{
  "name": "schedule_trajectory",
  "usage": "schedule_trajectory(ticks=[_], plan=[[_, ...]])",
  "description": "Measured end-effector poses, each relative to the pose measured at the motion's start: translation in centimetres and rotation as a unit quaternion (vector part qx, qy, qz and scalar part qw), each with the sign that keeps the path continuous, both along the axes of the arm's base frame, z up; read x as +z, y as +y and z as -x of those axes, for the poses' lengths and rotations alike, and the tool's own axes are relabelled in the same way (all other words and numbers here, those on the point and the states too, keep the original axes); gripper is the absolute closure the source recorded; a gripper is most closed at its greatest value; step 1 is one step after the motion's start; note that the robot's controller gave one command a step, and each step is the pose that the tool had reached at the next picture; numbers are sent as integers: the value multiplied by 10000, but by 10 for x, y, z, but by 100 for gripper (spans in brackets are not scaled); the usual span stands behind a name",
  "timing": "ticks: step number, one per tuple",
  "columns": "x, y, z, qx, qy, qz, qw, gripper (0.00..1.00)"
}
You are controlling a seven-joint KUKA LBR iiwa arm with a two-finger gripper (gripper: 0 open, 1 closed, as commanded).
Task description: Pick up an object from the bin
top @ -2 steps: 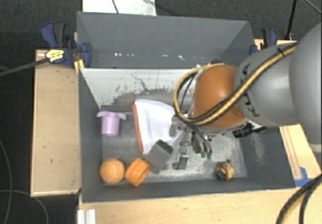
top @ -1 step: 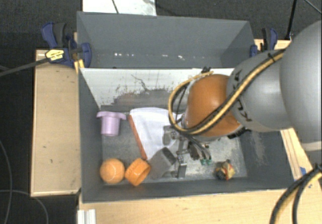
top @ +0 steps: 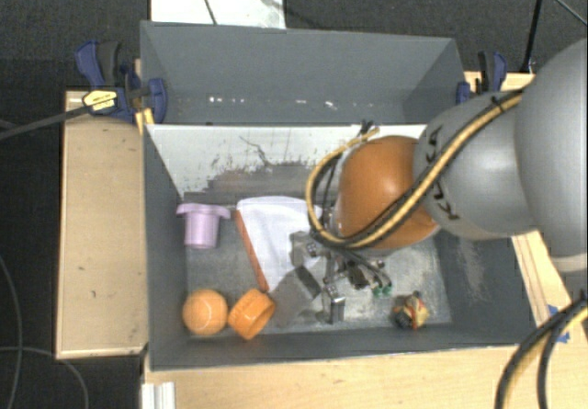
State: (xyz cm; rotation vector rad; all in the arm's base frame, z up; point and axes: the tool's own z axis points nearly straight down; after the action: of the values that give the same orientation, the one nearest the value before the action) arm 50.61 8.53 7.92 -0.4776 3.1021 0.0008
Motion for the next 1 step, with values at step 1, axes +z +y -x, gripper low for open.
schedule_trajectory(ticks=[1], plan=[[-9,-13,19,-756,0,0,9971,100]])
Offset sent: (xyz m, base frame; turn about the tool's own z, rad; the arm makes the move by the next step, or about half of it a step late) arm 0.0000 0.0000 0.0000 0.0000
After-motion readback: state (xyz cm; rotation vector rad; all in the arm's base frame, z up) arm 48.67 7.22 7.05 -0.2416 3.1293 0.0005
